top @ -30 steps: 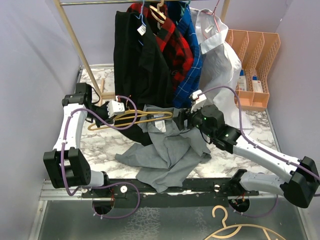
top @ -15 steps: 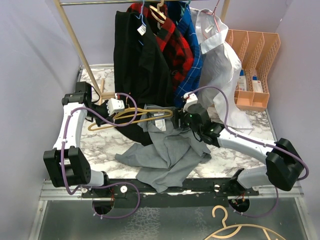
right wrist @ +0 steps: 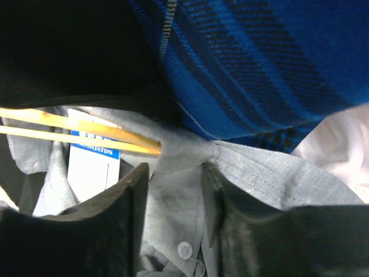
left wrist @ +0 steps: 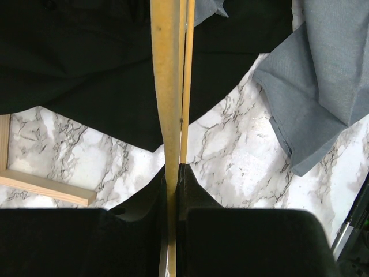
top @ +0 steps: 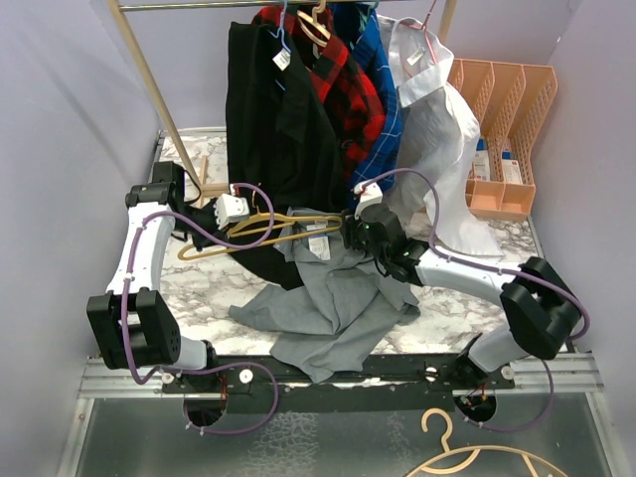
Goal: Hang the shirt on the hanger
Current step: Hang the shirt on the hanger.
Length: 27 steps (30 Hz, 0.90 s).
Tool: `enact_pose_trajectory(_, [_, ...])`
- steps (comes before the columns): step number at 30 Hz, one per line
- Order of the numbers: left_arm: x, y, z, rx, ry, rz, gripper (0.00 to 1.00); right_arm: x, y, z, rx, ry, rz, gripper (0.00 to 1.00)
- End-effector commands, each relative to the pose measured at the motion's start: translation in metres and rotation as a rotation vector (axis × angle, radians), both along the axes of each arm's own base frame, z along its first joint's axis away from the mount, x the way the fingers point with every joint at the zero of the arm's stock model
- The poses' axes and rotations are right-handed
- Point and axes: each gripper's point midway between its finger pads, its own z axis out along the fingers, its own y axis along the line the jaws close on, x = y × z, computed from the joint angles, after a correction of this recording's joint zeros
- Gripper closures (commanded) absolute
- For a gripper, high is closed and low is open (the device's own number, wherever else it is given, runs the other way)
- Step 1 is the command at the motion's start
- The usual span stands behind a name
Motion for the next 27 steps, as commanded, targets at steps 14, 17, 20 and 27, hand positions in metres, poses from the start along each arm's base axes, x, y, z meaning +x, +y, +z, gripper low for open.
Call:
enact_pose_trajectory(14, [-0.028, -0.026, 0.005, -0.125, 0.091, -0.083, 1.0, 0.015, -0.008, 0.052, -0.006, -0.148, -0.038, 0.92])
enact_pose_trajectory(17, [-0.033, -0.038, 0.01, -0.171, 0.104, -0.102, 1.0, 0.01, -0.01, 0.06, 0.001, -0.153, -0.024, 0.95])
enact_pose_trajectory(20, [-0.03, -0.043, 0.017, -0.199, 0.096, -0.1, 1.0, 0.007, -0.013, 0.068, 0.008, -0.16, -0.024, 0.96])
enact_pose_trajectory(27, [-0.014, -0.041, 0.026, -0.198, 0.055, -0.069, 1.0, -0.005, -0.014, 0.078, 0.027, -0.151, 0.017, 0.97])
